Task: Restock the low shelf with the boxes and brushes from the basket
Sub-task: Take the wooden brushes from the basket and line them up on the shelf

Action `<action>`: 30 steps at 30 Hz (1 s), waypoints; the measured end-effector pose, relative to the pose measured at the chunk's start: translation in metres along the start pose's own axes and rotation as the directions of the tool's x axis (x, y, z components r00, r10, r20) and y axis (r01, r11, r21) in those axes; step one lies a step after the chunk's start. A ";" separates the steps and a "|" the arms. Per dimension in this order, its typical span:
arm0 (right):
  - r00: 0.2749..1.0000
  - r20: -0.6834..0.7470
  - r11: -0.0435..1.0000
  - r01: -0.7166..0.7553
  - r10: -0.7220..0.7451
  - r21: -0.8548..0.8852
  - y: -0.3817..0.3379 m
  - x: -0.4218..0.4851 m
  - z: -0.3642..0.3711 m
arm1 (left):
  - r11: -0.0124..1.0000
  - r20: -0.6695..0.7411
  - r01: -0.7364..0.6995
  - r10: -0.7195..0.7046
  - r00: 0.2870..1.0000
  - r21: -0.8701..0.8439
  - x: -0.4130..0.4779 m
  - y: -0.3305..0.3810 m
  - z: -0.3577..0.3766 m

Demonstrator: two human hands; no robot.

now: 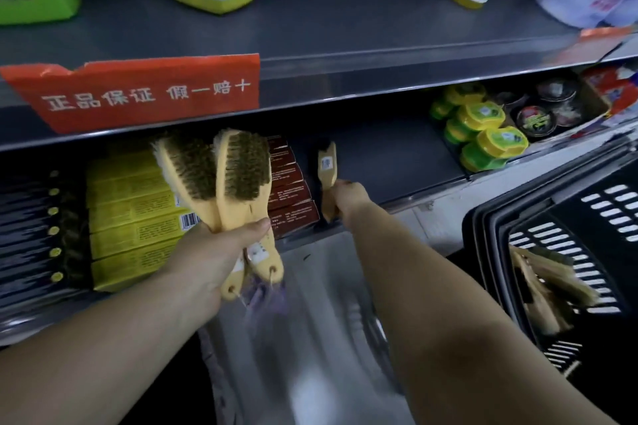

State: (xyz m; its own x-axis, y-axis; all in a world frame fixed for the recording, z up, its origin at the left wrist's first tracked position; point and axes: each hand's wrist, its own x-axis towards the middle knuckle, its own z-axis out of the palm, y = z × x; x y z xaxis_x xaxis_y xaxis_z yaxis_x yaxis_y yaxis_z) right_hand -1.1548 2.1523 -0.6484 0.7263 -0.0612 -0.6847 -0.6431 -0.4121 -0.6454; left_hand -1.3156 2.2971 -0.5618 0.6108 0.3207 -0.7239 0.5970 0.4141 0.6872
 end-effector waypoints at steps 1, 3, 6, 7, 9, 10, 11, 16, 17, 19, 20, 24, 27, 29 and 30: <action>1.000 0.006 1.000 0.007 -0.007 -0.011 0.007 0.005 0.000 | 1.000 0.004 0.009 -0.009 1.000 0.008 0.003 -0.001 0.000; 1.000 -0.003 0.999 0.003 -0.003 0.043 0.016 0.011 -0.002 | 0.999 0.016 0.024 -0.024 1.000 0.021 0.006 -0.002 0.001; 0.999 0.013 0.996 0.037 -0.038 0.081 0.020 0.018 -0.005 | 0.999 0.029 0.019 -0.020 0.999 0.043 0.009 -0.002 0.006; 0.997 0.032 0.996 0.072 -0.074 0.052 0.020 0.020 -0.006 | 0.999 0.032 0.017 -0.018 0.999 0.050 0.009 -0.001 0.008; 0.989 0.072 0.991 0.132 -0.131 -0.014 0.021 0.022 -0.005 | 0.998 0.035 0.016 -0.018 0.999 0.057 0.011 0.002 0.012; 0.985 0.084 0.988 0.151 -0.148 -0.028 0.022 0.023 -0.004 | 0.998 0.037 0.016 -0.018 0.999 0.062 0.012 0.002 0.012; 0.984 0.090 0.987 0.160 -0.157 -0.030 0.021 0.024 -0.002 | 0.998 0.037 0.014 -0.017 0.999 0.067 0.013 0.002 0.012; 0.974 0.091 0.967 0.219 -0.208 -0.129 0.016 0.030 0.005 | 0.997 0.052 0.033 -0.036 0.998 0.067 0.017 0.000 0.009; 0.969 0.099 0.940 0.242 -0.225 -0.240 0.014 0.030 0.004 | 0.997 0.050 0.042 -0.046 0.998 0.069 0.018 0.000 0.009; 0.952 0.090 0.806 0.297 -0.294 -0.512 0.007 0.022 -0.001 | 0.996 0.055 0.067 -0.070 0.996 0.060 0.019 0.002 0.011; 0.938 0.056 0.758 0.312 -0.344 -0.574 0.001 0.016 -0.005 | 0.996 0.069 0.081 -0.084 0.994 0.048 0.019 0.004 0.013; 0.943 0.169 0.924 0.318 -0.286 -0.212 -0.017 -0.023 -0.021 | 0.991 0.138 0.132 -0.129 0.982 -0.010 0.017 0.013 0.023; 0.819 0.555 0.986 0.163 -0.147 0.021 -0.014 -0.056 -0.027 | 0.991 0.170 0.133 -0.130 0.977 -0.007 0.017 0.016 0.033; 0.772 0.613 0.986 0.129 -0.169 0.109 -0.005 -0.067 -0.027 | 0.992 0.199 0.124 -0.125 0.972 0.016 0.018 0.016 0.040; 0.779 0.596 0.980 0.131 -0.195 0.149 0.000 -0.071 -0.028 | 0.992 0.216 0.119 -0.122 0.969 0.029 0.017 0.015 0.043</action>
State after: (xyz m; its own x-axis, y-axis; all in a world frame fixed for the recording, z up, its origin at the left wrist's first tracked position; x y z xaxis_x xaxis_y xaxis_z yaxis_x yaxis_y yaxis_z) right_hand -1.1991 2.1317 -0.5906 0.5464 0.5746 -0.6093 -0.5713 -0.2762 -0.7728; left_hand -1.2738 2.2726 -0.5610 0.6310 0.0763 -0.7721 0.6803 0.4240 0.5979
